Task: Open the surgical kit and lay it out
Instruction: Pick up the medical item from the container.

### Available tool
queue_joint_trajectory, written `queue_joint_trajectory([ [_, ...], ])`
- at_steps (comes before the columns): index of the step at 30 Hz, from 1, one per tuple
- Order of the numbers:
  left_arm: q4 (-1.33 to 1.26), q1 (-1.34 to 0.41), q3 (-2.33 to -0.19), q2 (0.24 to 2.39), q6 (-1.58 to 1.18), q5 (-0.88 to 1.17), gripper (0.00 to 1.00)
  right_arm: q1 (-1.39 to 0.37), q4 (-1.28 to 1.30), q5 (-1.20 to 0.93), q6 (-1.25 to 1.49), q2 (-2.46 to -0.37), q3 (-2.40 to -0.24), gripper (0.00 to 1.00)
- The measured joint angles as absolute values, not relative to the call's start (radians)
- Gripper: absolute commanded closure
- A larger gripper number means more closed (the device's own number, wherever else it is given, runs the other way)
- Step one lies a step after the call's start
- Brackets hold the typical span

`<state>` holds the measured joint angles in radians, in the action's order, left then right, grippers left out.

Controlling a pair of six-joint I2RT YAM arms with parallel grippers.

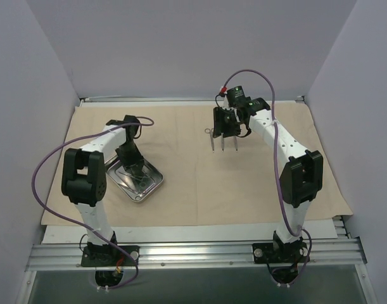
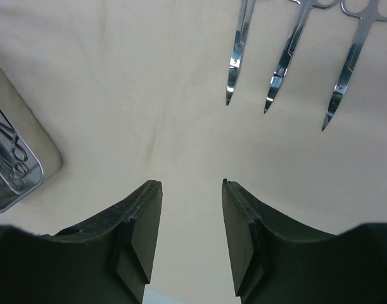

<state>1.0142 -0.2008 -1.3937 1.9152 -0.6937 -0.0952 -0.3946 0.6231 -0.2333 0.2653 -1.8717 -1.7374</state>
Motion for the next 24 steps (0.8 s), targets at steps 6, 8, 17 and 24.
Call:
queue_joint_trajectory([
  [6,1.047,-0.186,-1.456,1.855,-0.693,-0.118,0.50,-0.401,0.614,-0.234,0.269,-1.872,-1.737,0.57],
  [8,1.046,-0.167,-1.456,1.851,-0.692,-0.118,0.48,-0.401,0.613,-0.234,0.269,-1.872,-1.737,0.57],
  [17,1.012,-0.059,-1.419,1.868,-0.683,-0.093,0.46,-0.401,0.613,-0.234,0.268,-1.872,-1.737,0.57],
  [24,0.977,-0.049,-1.418,1.947,-0.675,-0.078,0.46,-0.401,0.613,-0.233,0.268,-1.872,-1.737,0.57],
])
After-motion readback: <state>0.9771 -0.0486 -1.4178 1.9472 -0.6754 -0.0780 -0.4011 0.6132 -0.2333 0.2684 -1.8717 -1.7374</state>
